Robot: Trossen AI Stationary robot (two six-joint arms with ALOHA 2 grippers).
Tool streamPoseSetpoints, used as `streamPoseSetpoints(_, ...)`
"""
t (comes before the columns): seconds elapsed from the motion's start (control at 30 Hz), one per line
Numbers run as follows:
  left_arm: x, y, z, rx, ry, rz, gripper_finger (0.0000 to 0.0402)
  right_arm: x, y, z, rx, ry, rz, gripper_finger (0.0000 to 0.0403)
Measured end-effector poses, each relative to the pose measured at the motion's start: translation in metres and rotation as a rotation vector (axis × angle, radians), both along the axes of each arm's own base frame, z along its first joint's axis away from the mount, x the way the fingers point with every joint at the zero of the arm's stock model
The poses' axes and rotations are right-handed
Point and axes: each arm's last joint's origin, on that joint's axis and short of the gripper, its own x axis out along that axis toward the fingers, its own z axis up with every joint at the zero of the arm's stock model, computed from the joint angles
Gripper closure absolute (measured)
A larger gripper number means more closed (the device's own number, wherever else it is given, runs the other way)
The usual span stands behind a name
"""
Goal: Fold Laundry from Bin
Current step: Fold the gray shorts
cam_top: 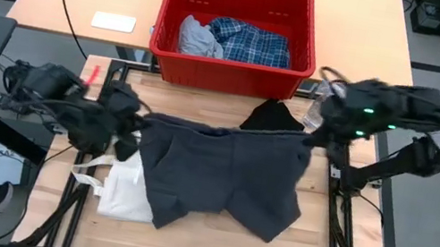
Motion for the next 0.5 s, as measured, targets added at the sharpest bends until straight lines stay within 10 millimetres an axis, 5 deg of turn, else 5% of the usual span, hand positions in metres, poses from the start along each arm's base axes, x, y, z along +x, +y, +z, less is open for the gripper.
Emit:
streamPoseSetpoints(0.23,0.026,-0.005,-0.01,-0.078,0.055,-0.017,0.0393,0.024,-0.018,-0.049,0.035,0.227,-0.124,0.0388)
streamPoseSetpoints(0.5,0.028,-0.039,-0.004,-0.261,-0.024,-0.2,0.0393,0.013,0.006,-0.033,0.125,0.136,0.004,0.0388)
